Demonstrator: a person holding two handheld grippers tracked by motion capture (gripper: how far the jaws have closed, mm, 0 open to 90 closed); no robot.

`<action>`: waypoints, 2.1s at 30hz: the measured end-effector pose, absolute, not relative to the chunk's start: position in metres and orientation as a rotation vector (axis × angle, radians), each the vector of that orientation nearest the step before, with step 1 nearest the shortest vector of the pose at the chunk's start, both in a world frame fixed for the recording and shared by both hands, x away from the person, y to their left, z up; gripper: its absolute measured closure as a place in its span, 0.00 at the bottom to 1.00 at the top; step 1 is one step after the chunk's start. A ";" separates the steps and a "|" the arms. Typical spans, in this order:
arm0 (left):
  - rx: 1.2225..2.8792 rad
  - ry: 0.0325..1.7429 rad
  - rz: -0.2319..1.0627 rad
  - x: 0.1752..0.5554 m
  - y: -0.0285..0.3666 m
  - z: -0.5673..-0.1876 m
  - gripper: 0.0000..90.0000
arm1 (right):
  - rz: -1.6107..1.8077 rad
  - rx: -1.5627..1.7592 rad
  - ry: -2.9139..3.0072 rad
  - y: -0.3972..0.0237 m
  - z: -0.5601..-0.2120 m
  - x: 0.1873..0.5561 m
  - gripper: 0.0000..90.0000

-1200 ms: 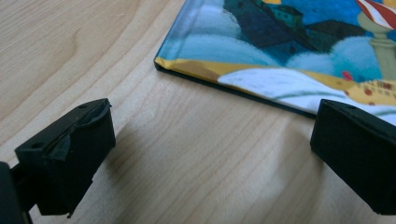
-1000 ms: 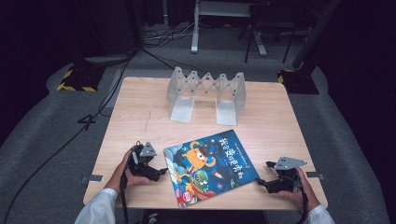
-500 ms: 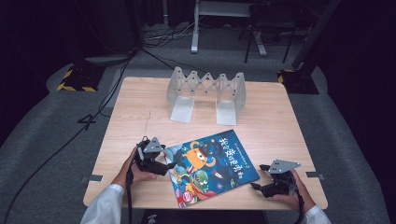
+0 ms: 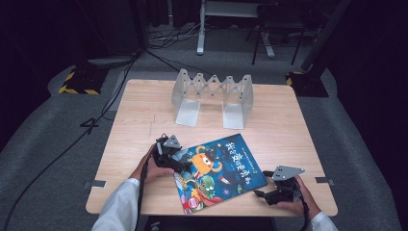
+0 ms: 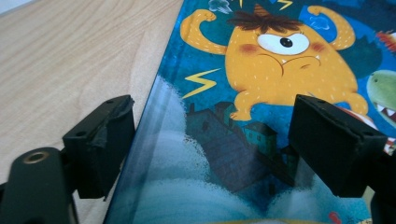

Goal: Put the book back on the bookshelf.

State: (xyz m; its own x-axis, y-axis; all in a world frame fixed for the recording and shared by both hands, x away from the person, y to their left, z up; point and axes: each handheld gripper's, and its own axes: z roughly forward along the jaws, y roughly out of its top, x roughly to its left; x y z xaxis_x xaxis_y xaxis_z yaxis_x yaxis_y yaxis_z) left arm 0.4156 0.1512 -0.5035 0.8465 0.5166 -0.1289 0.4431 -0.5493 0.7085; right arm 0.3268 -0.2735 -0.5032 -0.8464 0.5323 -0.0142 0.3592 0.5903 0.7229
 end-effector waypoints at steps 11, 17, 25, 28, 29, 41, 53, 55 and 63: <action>2.259 0.685 0.114 0.406 0.156 -0.502 0.16 | 1.088 0.807 2.552 -0.270 -0.503 0.331 0.21; 2.270 0.670 0.109 0.394 0.164 -0.502 0.15 | 1.072 0.856 2.511 -0.270 -0.503 0.336 0.24; 2.279 0.662 0.107 0.376 0.176 -0.501 0.15 | 1.040 0.923 2.458 -0.265 -0.502 0.350 0.25; 2.277 0.662 0.106 0.367 0.182 -0.502 0.15 | 1.026 0.946 2.446 -0.262 -0.501 0.358 0.25; 2.277 0.662 0.106 0.367 0.182 -0.502 0.15 | 1.026 0.946 2.446 -0.262 -0.501 0.358 0.25; 2.286 0.643 0.098 0.343 0.196 -0.501 0.16 | 1.015 1.056 2.402 -0.250 -0.502 0.390 0.25; 2.294 0.637 0.126 0.331 0.203 -0.502 0.17 | 1.024 0.886 2.505 -0.230 -0.499 0.354 0.28; 2.293 0.643 0.129 0.330 0.202 -0.502 0.17 | 1.030 0.839 2.520 -0.221 -0.499 0.349 0.28; 2.292 0.638 0.140 0.323 0.199 -0.503 0.17 | 1.015 0.894 2.474 -0.222 -0.500 0.360 0.24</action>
